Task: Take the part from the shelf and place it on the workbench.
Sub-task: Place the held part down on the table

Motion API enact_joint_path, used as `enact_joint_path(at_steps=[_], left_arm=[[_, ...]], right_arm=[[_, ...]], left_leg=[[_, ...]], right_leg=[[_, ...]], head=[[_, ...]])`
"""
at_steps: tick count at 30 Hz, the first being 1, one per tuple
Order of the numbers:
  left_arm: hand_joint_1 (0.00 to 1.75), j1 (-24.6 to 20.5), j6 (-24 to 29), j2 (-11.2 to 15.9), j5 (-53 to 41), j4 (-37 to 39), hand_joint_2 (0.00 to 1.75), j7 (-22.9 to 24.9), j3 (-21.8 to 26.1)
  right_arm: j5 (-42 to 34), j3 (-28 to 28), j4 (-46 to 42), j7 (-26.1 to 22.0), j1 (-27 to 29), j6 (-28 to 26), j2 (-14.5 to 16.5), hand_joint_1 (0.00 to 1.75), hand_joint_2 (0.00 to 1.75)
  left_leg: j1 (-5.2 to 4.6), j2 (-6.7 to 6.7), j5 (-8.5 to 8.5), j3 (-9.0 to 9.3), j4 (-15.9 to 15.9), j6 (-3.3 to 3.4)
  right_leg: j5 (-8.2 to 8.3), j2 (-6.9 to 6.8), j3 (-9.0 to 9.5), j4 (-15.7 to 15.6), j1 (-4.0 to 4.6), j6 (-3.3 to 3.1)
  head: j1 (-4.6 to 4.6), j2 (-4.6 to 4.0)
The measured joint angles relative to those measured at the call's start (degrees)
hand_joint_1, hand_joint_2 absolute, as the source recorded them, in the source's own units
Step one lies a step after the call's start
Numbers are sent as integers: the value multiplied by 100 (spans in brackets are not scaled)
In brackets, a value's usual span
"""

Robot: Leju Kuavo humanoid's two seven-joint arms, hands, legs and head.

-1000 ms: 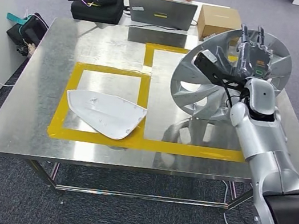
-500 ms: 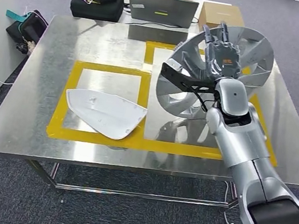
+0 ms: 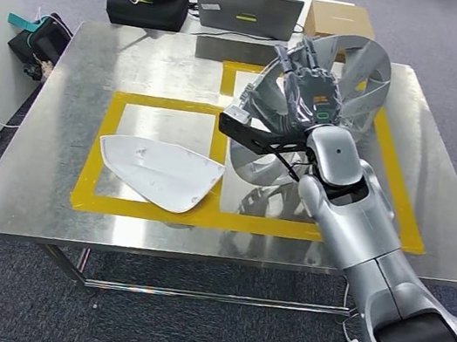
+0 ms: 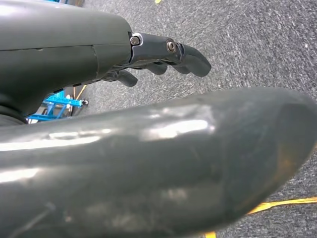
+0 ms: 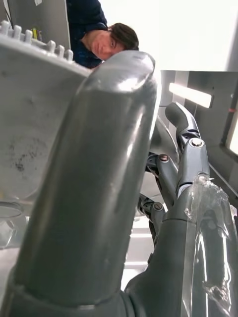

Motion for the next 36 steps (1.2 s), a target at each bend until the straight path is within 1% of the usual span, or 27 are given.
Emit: enact_joint_path(at_steps=[7,10,20,25,30,36], left_arm=[[0,-2,-25,1,-5,0,0,0,0],[0,-7,-49,1,-10,0,0,10,0],[0,-26,-95,2,-17,0,0,15,0],[0,-50,-145,2,-17,0,0,21,0],[0,-56,-157,2,-20,0,0,26,0],[0,-58,-172,2,-20,0,0,34,0]], right_arm=[[-14,74,24,30,-22,-18,3,0,0],[-25,100,118,1,-62,-45,49,0,0],[-102,249,526,-204,-182,-74,382,0,0],[-144,430,759,-306,-192,-76,647,0,0],[-196,620,986,-351,-192,-135,917,0,0],[-257,735,1195,-388,-135,-123,1079,0,0]], left_leg=[[0,0,0,-3,0,0],[0,0,0,-4,0,0],[2,0,0,-4,0,0],[2,0,0,-4,0,0],[4,0,-2,-4,0,-2],[3,0,-2,-15,0,-2]], right_leg=[[0,0,0,0,0,0],[0,0,-1,0,0,0],[0,-1,-1,0,1,0],[-1,-1,-6,0,1,-2],[-7,-3,-60,0,2,-8],[-4,-2,-53,0,1,-7]], head=[[0,0],[0,0],[1,0],[0,0],[0,0],[1,0]])
